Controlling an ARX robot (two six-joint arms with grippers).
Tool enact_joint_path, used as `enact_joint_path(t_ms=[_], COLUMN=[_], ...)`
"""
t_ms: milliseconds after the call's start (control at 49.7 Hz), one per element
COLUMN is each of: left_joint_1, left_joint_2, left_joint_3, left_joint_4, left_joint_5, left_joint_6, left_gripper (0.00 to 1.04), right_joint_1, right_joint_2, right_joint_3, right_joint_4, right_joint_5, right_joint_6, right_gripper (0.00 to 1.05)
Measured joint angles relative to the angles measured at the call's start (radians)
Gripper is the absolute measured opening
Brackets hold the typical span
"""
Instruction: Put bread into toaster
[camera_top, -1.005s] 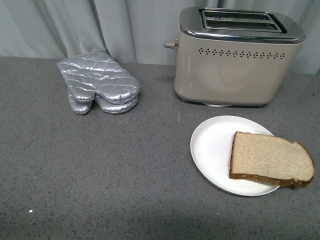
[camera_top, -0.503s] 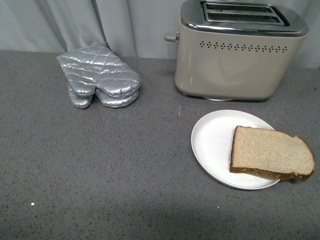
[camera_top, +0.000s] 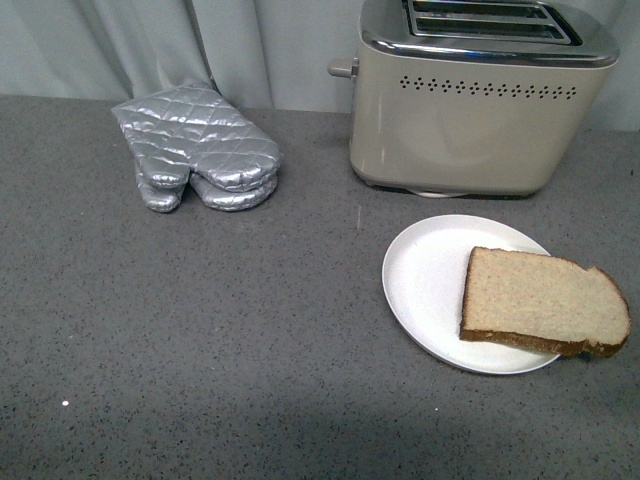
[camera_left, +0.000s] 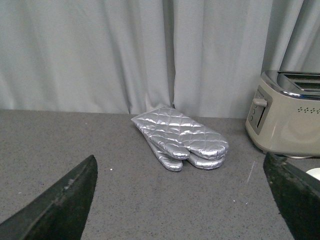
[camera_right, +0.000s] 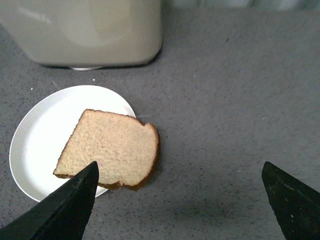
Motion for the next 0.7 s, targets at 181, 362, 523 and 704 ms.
enact_joint_path(t_ms=[181, 362, 523, 704], left_joint_1=[0.0, 0.0, 0.0, 0.0], left_joint_2=[0.0, 0.0, 0.0, 0.0], left_joint_3=[0.0, 0.0, 0.0, 0.0], left_joint_4=[0.0, 0.0, 0.0, 0.0], left_joint_5=[0.0, 0.0, 0.0, 0.0], left_joint_6=[0.002, 0.002, 0.003, 0.003], left_gripper=[0.98, 0.98, 0.98, 0.98], right_joint_1=[-0.059, -0.092, -0.089, -0.059], right_joint_2=[0.399, 0.644, 0.747, 0.833], right_joint_3=[0.159, 0.295, 0.351, 0.4], right_joint_4=[0.057, -0.002, -0.048, -0.066], right_joint_5=[-0.155, -0.272, -0.247, -0.275], right_joint_6=[0.122, 0.145, 0.113, 0.14], right_gripper=[0.95, 0.95, 0.95, 0.95])
